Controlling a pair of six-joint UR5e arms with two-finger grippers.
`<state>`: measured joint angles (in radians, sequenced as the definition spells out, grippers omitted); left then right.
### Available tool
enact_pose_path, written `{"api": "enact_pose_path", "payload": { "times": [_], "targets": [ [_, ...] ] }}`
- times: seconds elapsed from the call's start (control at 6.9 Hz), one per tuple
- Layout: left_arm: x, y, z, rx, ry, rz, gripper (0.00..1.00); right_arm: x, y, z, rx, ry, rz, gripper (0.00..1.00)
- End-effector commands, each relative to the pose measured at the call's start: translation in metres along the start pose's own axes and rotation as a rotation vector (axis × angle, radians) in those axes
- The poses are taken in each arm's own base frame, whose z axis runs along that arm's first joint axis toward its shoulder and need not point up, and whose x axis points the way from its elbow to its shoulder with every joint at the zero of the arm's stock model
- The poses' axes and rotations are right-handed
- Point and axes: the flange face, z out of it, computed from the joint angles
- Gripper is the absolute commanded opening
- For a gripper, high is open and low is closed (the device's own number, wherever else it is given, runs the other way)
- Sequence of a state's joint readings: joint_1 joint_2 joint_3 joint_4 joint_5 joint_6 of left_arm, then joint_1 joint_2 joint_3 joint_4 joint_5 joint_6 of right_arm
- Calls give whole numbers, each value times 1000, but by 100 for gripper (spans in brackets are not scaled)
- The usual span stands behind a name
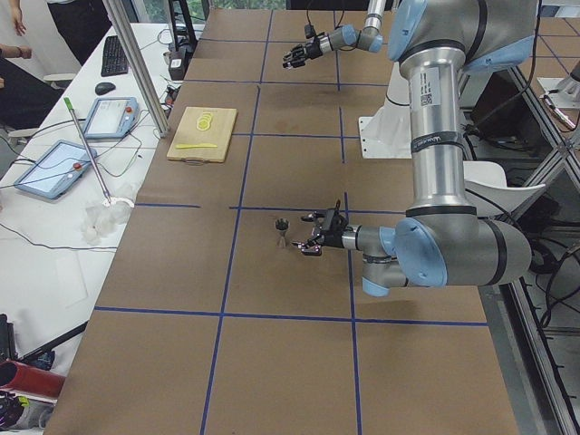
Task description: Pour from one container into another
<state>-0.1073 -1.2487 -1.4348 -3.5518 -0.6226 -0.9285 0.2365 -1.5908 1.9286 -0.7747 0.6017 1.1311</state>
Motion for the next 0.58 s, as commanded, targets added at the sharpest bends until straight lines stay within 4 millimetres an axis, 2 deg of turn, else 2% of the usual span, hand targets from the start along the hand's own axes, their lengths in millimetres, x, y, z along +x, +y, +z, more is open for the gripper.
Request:
{"api": "enact_pose_path", "payload": {
  "times": [0.0,0.29,0.44],
  "targets": [
    [-54,-28,-40,-13,-9,18,100,2,3,1,-3,3,-7,0],
    [-93,-39,-63,-18,-17,15,100,2,3,2,-3,3,-4,0],
    [-131,-37,-78,-16,-16,-63,100,3,3,1,-4,4,-5,0]
  ]
}}
